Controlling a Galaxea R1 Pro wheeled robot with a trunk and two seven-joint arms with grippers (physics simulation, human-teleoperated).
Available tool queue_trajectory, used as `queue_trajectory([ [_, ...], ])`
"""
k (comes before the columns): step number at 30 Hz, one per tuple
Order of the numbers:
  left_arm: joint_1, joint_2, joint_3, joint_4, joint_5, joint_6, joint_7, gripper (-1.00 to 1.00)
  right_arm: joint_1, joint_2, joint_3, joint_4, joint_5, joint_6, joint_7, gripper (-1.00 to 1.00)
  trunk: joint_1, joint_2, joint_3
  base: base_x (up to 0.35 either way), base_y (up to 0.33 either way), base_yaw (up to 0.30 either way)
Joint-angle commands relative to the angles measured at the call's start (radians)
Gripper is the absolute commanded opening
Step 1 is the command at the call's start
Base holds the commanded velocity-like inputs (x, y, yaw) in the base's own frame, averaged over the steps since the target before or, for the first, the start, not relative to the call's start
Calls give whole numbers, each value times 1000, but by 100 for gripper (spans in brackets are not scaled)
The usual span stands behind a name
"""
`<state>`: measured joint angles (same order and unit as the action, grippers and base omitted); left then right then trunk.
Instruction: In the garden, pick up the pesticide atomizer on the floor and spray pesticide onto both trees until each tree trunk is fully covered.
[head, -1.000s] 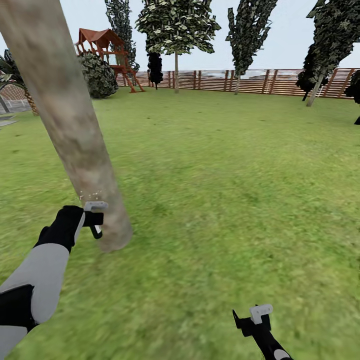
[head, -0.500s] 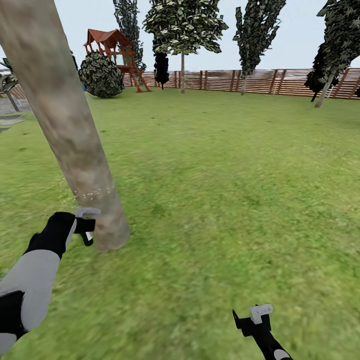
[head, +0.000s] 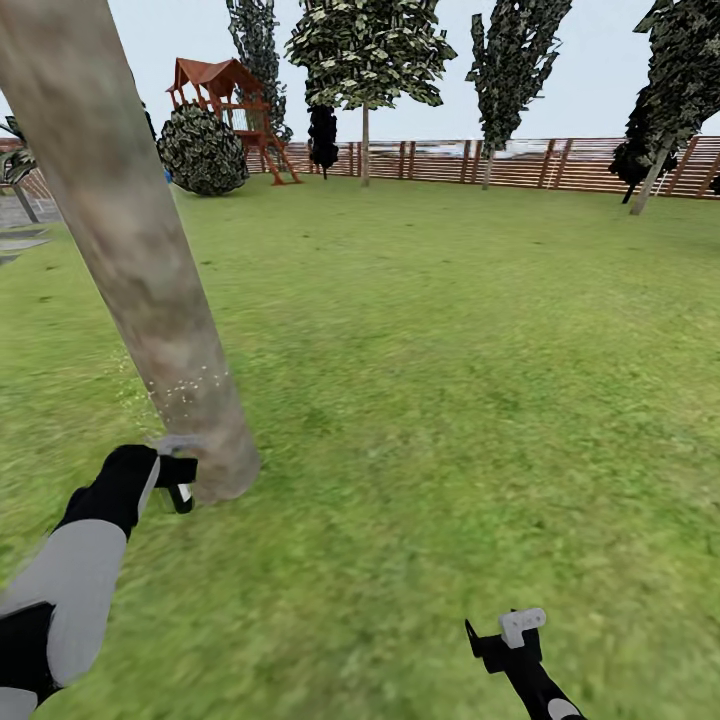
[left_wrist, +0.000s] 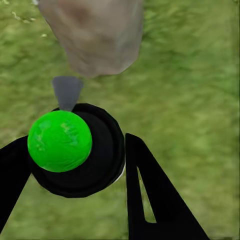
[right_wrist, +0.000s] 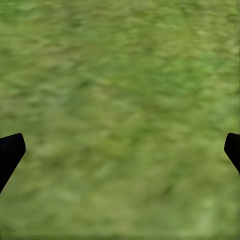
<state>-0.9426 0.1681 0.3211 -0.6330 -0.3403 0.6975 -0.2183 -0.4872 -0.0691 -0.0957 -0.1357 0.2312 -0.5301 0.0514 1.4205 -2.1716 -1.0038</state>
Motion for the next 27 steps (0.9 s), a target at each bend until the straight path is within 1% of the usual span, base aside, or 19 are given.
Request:
queue_trajectory([
  [1,-1,-7,4,-1,-21,1,-9,-100,-1,0,-9,1,6,-3,5,100,0,0,-1,0,0,0],
  [2,-1,-11,6,-1,-23,1,-9,-100,-1,0,-9,1,5,-3,5,100,0,0,-1,0,0,0],
  [4,29,2,11,-10,-24,-1,-10,-100,-1,0,-9,1,6,-3,5,100,0,0,-1,148,14,0],
  [5,39,12,12,-13,-24,-1,-10,-100,-1,0,-9,1,6,-3,5,100,0,0,-1,278,52,0],
  [7,66,44,12,-16,-26,-2,-9,-100,-1,0,-9,1,6,-3,5,100,0,0,-1,201,46,0],
  [9,75,64,12,-16,-25,-2,-9,-100,-1,0,-9,1,6,-3,5,100,0,0,-1,39,9,0],
  [10,77,70,12,-16,-25,-3,-9,-100,-1,0,-9,1,6,-3,5,100,0,0,-1,12,3,0],
  [11,78,73,12,-16,-24,-3,-9,-100,-1,0,-9,1,6,-2,5,100,0,0,-1,6,1,0],
  [13,79,71,12,-15,-22,-4,-9,-100,-1,0,-9,2,7,-3,5,100,0,0,-1,3,1,0],
  [15,79,40,13,-17,-19,-3,-9,-100,-1,0,-9,2,7,-3,5,100,0,0,-1,0,0,0],
  [16,79,30,14,-18,-20,-3,-9,-100,-1,0,-9,2,6,-3,5,100,0,0,-1,7,0,0],
  [18,79,24,15,-19,-20,-4,-9,-100,-1,0,-9,2,6,-3,5,100,0,0,-1,145,33,0],
  [21,79,34,15,-20,-22,-4,-9,-100,-1,0,-9,2,7,-3,5,100,0,0,-1,306,108,0],
  [22,79,47,19,-19,-23,-4,-9,-100,-1,0,-9,2,7,-3,5,100,0,0,-1,243,92,0],
  [23,79,68,31,-18,-23,-8,-9,-100,-1,0,-9,2,7,-3,5,100,0,0,-1,103,38,0],
  [24,79,81,46,-12,-23,-34,-10,-100,-1,0,-9,2,7,-3,5,100,0,0,-1,42,15,0],
  [25,82,83,53,-5,-23,-80,-9,-100,-1,0,-9,2,7,-3,5,100,0,0,-1,17,6,0],
  [26,95,79,55,-3,-22,-108,-9,-100,-1,0,-8,2,7,-3,5,100,0,0,-1,9,3,0],
  [27,105,74,55,-2,-21,-120,-9,-100,-1,0,-8,2,7,-3,5,100,0,0,-1,6,2,0],
])
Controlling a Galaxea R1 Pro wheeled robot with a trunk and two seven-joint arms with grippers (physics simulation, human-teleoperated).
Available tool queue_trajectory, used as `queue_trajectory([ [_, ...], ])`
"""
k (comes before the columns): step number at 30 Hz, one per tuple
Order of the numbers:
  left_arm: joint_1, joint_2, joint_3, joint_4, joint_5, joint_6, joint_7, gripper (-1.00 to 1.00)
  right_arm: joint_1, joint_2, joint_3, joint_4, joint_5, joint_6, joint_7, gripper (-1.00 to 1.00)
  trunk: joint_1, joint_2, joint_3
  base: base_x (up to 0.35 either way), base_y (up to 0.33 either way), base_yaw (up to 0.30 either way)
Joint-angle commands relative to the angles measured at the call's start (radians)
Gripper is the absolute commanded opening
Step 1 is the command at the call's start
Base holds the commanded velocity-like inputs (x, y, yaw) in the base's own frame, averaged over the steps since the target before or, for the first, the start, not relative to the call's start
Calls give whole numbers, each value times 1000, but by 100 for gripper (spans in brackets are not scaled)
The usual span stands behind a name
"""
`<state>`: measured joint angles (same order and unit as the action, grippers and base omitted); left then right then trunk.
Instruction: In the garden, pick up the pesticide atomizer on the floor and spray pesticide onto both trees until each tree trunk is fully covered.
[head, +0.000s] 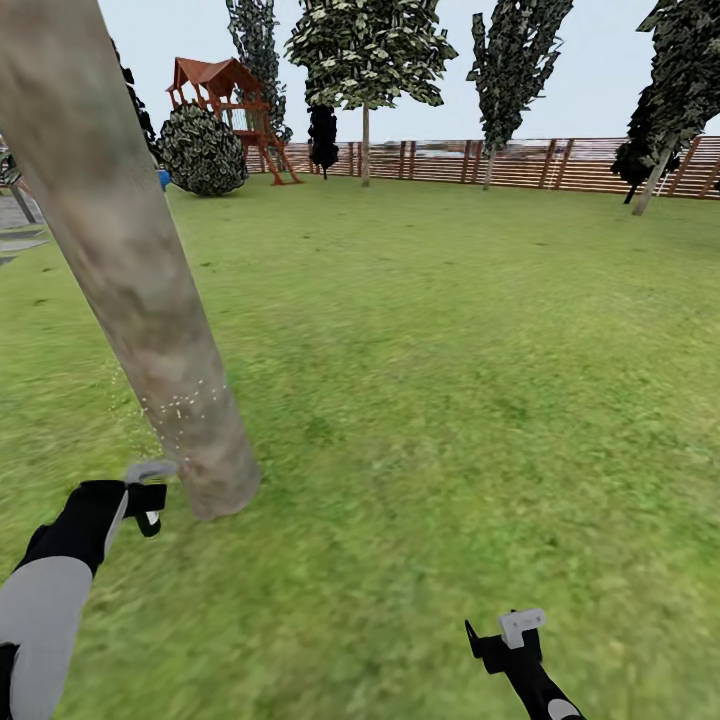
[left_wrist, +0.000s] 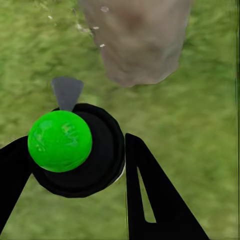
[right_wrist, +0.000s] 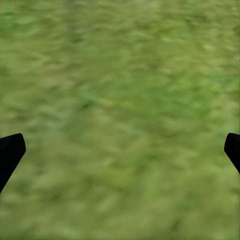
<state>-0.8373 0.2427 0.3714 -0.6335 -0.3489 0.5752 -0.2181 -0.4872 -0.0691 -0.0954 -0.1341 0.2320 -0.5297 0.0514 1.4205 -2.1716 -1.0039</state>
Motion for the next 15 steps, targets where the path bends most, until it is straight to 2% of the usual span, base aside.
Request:
queue_trajectory([
  [1,9,-19,4,-1,-11,-8,-9,-100,-1,0,-8,1,6,-4,5,100,0,0,-1,3,1,0],
  [2,17,-61,6,-1,-14,-18,-8,-100,-1,0,-8,1,6,-3,5,100,0,0,-1,0,0,0],
  [4,21,-84,8,0,-15,-22,-8,-100,-1,0,-8,1,6,-4,5,100,0,0,-1,0,0,0],
  [6,36,-85,11,1,-13,-26,-9,-100,-1,0,-7,1,6,-4,5,100,0,0,-1,0,0,0],
  [7,67,-84,13,0,-1,-57,-9,-100,-1,0,-7,1,6,-3,5,100,0,0,-1,0,0,0],
  [9,82,-79,16,0,9,-88,-5,-100,-1,1,-7,1,6,-3,5,100,0,0,-1,0,0,0],
  [11,109,-71,55,-1,12,-99,3,-100,-1,1,-7,1,6,-3,5,100,0,0,-1,0,0,0],
  [12,123,-60,109,-10,13,-106,26,-100,-1,2,-7,1,6,-3,6,100,0,0,-1,100,-96,0],
  [15,128,-58,136,-15,15,-110,38,-100,-1,1,-7,1,6,-3,6,100,0,0,-1,157,-175,0],
])
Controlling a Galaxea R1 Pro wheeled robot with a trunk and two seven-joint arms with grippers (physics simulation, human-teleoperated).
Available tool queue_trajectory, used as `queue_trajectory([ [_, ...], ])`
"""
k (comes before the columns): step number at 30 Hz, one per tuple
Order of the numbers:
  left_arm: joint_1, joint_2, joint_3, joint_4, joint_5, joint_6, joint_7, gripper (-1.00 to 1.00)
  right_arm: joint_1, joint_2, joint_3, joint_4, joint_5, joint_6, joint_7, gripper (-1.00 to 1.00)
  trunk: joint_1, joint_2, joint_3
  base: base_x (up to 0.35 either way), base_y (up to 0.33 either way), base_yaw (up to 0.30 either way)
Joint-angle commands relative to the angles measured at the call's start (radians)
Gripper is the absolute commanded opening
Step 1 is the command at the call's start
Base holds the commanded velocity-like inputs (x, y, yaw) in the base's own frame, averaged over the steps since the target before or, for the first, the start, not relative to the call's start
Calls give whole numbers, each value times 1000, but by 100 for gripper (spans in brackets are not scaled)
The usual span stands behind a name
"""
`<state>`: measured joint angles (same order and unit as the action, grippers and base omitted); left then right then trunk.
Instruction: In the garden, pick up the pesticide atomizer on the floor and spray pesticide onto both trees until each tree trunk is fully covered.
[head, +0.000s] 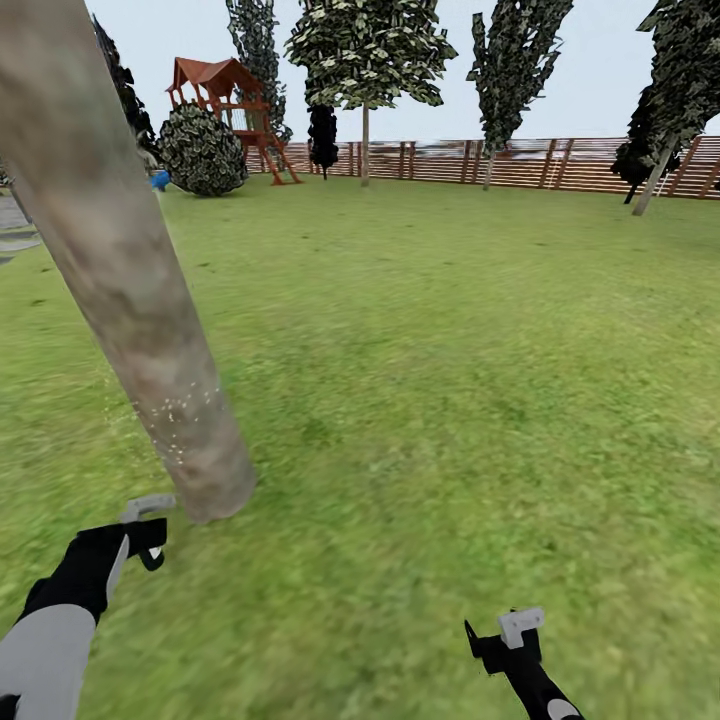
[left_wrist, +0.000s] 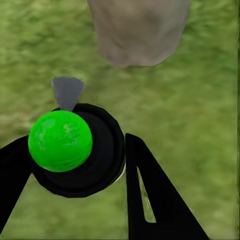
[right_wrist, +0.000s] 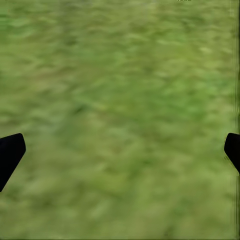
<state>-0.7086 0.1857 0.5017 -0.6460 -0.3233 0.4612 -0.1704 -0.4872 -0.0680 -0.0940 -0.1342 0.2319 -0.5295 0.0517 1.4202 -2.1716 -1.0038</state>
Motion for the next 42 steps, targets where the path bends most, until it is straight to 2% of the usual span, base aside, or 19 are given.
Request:
queue_trajectory([
  [1,0,-3,6,-2,-9,3,-8,-100,-1,0,-9,1,6,-3,5,100,0,0,-1,166,-215,0],
  [4,0,-12,3,-4,-8,2,-8,-100,-1,0,-9,1,6,-4,5,100,0,0,-1,97,-252,0],
  [11,1,-14,5,-7,-7,1,-8,-100,-1,1,-9,2,6,-3,5,100,0,0,-1,6,-275,19],
  [24,1,-18,3,-6,-12,0,-8,-100,-1,1,-9,2,6,-3,5,100,0,0,-1,145,-242,260],
  [31,1,-18,2,-6,-13,0,-8,-100,-1,1,-9,2,6,-4,7,100,0,0,-1,216,-202,33],
  [38,1,-17,1,-7,-13,-1,-8,-100,-1,1,-9,2,6,-3,6,100,0,0,-1,17,-271,13],
  [42,1,-17,0,-7,-14,0,-8,-100,-1,1,-9,2,6,-3,6,100,0,0,-1,0,-276,228],
])
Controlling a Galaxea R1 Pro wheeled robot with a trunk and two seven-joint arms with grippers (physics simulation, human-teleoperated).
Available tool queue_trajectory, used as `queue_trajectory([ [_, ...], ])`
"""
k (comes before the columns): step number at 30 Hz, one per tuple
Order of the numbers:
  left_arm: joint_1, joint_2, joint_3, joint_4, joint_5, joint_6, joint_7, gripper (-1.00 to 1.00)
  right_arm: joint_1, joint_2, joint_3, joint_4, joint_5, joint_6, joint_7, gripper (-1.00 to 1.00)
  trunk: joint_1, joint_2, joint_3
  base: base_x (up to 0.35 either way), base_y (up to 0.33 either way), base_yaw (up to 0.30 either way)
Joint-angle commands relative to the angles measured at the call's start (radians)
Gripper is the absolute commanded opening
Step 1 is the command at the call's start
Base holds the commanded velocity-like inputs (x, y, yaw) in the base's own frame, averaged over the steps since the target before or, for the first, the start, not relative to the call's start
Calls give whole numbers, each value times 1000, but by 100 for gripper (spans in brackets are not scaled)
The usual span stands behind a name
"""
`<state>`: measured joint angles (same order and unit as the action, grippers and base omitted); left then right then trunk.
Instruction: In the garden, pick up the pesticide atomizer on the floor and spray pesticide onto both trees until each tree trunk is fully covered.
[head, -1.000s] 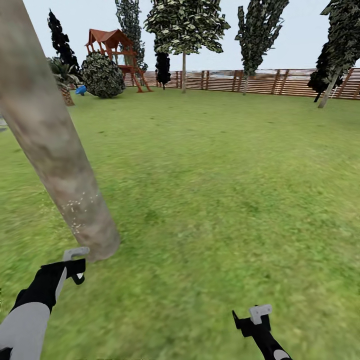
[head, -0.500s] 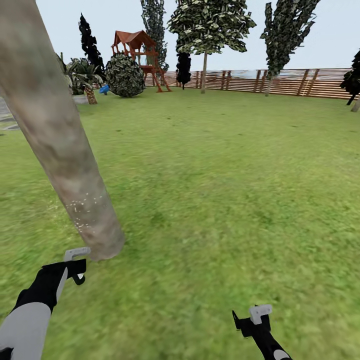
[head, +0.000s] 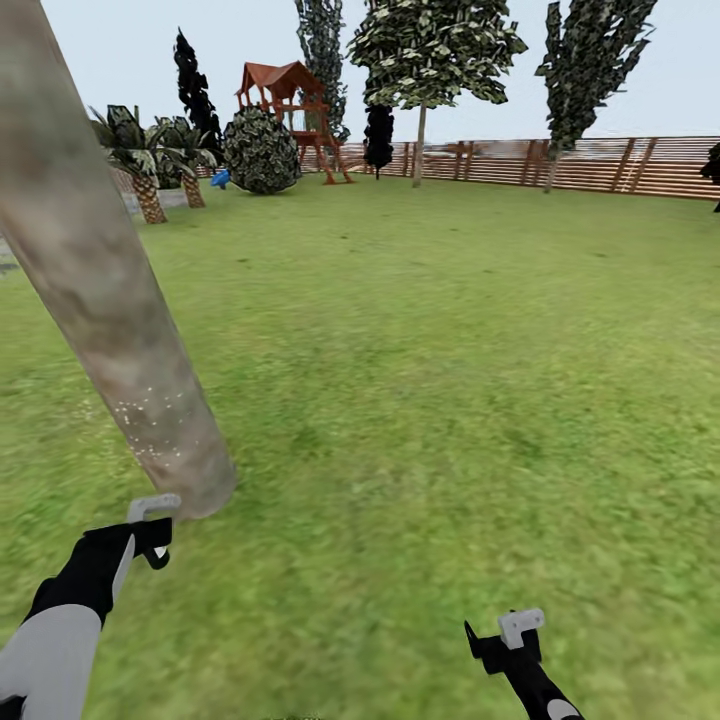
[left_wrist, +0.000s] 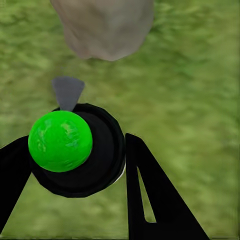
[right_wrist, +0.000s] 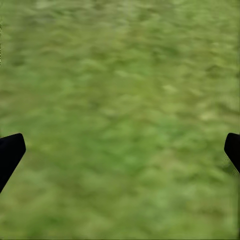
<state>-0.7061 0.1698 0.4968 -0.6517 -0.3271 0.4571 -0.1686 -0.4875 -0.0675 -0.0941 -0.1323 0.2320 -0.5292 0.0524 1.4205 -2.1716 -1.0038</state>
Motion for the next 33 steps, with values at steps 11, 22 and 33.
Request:
queue_trajectory([
  [11,-1,-1,2,-2,-12,5,-9,-100,0,0,-9,0,6,-3,6,100,0,0,-1,76,-271,188],
  [22,-1,-1,3,-1,-12,5,-9,-100,0,0,-9,0,6,-3,6,100,0,0,-1,200,-231,0],
  [33,-1,-1,2,-2,-12,5,-9,-100,0,0,-9,0,6,-3,6,100,0,0,-1,159,-237,204],
])
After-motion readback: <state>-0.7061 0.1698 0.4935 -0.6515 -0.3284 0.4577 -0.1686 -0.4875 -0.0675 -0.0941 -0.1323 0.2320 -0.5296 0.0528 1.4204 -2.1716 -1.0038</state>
